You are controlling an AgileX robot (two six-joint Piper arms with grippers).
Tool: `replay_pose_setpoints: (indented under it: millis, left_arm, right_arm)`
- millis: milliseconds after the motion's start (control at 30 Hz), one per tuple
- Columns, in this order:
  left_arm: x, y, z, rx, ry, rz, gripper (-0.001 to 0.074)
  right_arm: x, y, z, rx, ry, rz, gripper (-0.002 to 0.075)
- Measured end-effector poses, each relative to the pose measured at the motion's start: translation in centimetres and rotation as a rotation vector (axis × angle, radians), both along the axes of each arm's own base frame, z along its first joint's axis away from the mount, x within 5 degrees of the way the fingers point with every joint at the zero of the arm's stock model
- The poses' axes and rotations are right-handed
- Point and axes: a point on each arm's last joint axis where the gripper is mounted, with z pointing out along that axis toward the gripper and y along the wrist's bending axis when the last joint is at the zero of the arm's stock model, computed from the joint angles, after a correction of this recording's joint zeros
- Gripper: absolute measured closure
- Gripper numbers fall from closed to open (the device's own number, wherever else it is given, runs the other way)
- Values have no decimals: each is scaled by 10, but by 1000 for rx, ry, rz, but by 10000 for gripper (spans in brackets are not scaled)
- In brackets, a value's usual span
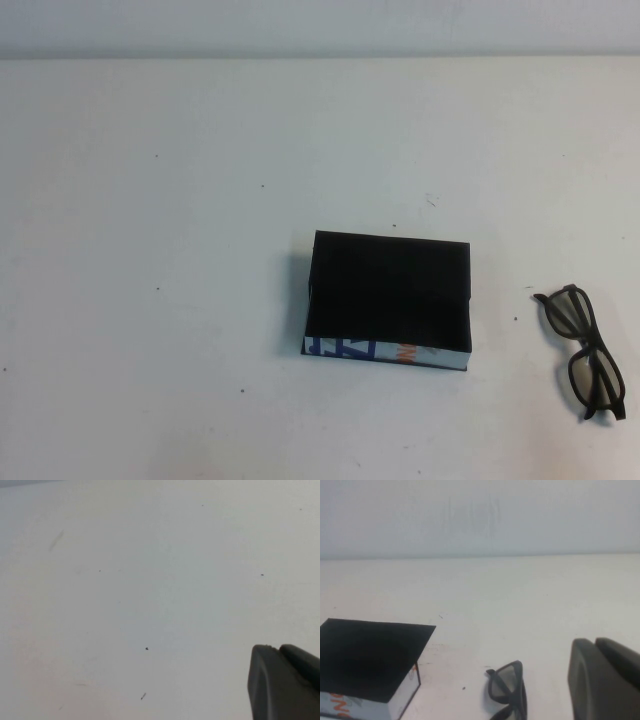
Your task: Take glasses out of glasses case
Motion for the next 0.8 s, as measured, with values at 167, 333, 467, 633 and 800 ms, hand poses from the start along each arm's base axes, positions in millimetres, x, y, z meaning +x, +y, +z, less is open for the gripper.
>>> replay_pose_setpoints:
  millis: [167,333,467,633,800]
  left_arm:
    - [0,0,0,0,0,0,739]
    - [0,0,0,0,0,0,739]
    - [0,0,0,0,0,0,739]
    - [0,0,0,0,0,0,739]
    - [0,0,0,0,0,0,739]
  right_arm:
    - [0,-2,-5,-5,37,-30,742]
    - [0,-3,-7,-7,53,-53,742]
    - [0,-3,-7,-7,56,-56,742]
    - [0,-2,-10,-7,91,-51,742]
    - [-2,-1,-19,-17,190,-35,743]
